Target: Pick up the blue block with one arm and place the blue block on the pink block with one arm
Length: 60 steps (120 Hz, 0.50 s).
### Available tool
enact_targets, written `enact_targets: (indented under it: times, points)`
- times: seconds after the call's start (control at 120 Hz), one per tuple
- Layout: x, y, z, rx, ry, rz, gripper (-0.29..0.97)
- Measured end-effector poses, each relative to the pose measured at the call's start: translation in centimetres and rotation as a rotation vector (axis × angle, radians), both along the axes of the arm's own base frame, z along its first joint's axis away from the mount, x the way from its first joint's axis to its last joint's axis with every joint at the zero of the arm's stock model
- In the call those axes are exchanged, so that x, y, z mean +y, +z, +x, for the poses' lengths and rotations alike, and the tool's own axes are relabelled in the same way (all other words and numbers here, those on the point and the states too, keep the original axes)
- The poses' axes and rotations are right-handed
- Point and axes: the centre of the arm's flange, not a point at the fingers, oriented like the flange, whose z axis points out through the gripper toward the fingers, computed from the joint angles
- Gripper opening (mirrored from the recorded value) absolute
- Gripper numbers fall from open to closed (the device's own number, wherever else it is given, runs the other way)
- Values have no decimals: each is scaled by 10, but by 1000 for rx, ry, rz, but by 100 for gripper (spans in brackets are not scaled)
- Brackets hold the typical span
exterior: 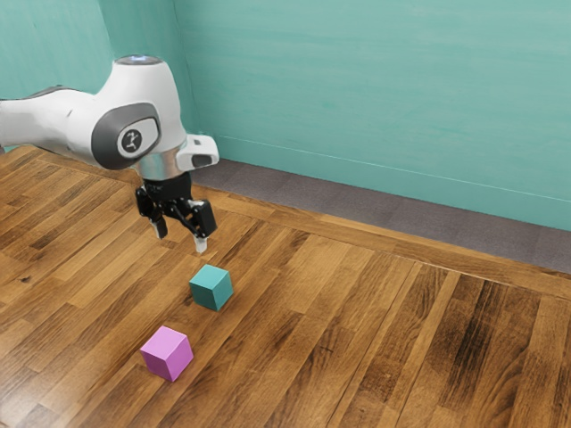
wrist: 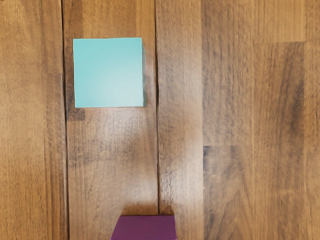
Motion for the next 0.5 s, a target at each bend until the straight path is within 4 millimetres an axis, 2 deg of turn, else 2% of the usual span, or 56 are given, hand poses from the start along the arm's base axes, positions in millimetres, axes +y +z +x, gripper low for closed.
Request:
enact_targets:
  times: [0.175, 0.242, 0.342, 0.425, 0.5]
  points:
    - [1, -33, 5, -20, -13, -3, 68]
    - [3, -47, 18, -23, -27, 10, 68]
    - [6, -53, 43, -49, -42, 20, 68]
    - [6, -59, 50, -55, -51, 22, 68]
    - [10, -75, 55, -46, -53, 23, 68]
